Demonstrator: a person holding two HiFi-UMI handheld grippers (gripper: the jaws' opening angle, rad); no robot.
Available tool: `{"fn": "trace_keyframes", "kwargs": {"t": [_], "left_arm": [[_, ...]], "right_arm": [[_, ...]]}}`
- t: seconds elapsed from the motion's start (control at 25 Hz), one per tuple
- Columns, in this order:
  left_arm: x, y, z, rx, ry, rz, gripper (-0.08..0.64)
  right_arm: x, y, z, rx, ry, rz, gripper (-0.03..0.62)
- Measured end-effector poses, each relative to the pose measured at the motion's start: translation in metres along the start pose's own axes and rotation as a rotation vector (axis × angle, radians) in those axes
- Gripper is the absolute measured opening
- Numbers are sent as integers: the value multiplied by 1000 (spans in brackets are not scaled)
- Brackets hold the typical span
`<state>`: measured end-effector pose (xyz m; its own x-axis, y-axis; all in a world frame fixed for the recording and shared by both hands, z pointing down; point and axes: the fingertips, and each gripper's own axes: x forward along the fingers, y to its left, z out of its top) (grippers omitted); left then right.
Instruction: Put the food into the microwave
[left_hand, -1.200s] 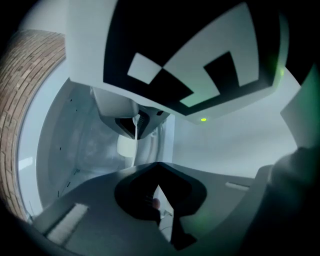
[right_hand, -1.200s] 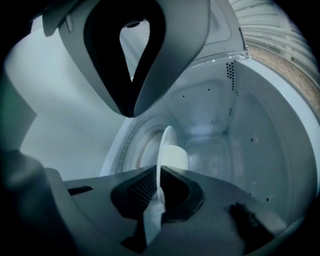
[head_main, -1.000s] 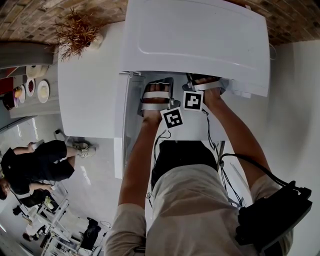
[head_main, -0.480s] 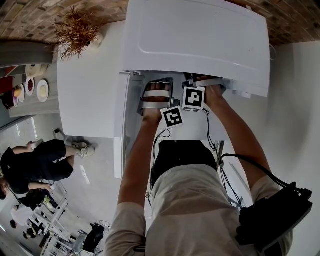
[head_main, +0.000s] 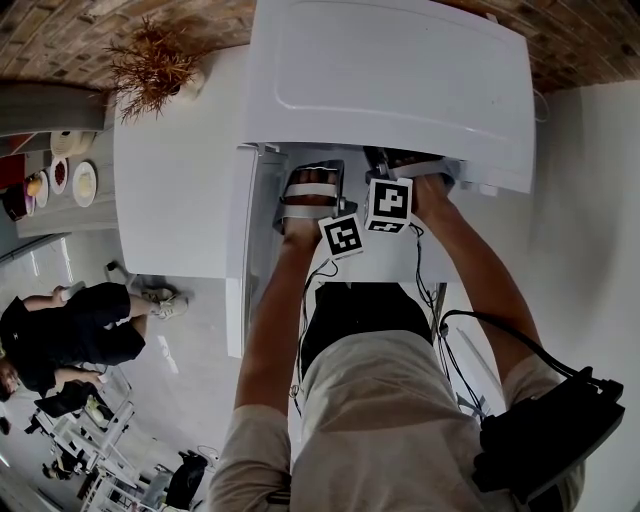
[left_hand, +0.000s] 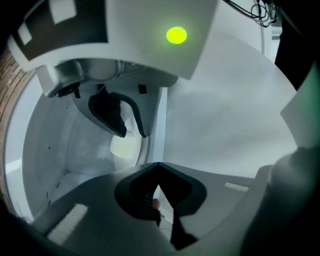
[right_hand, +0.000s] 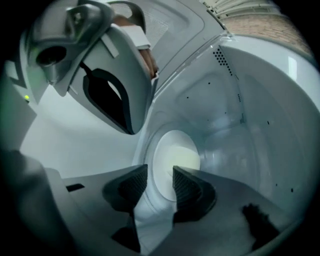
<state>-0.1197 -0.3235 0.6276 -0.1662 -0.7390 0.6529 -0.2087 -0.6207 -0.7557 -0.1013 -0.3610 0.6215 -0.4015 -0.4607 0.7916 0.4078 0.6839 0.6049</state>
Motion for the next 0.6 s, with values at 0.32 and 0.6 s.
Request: {"fn": "trace_keyframes", "kwargs": {"t": [0.32,0.6], "left_arm": [[-3,-1,8,-3,-14,5,6],[-17,0,9,13,-13,20,6]], "right_arm": [[-16,7,0,-18,-9,-37,160],[-39,12,9,-30,-44,-91,8]]}}
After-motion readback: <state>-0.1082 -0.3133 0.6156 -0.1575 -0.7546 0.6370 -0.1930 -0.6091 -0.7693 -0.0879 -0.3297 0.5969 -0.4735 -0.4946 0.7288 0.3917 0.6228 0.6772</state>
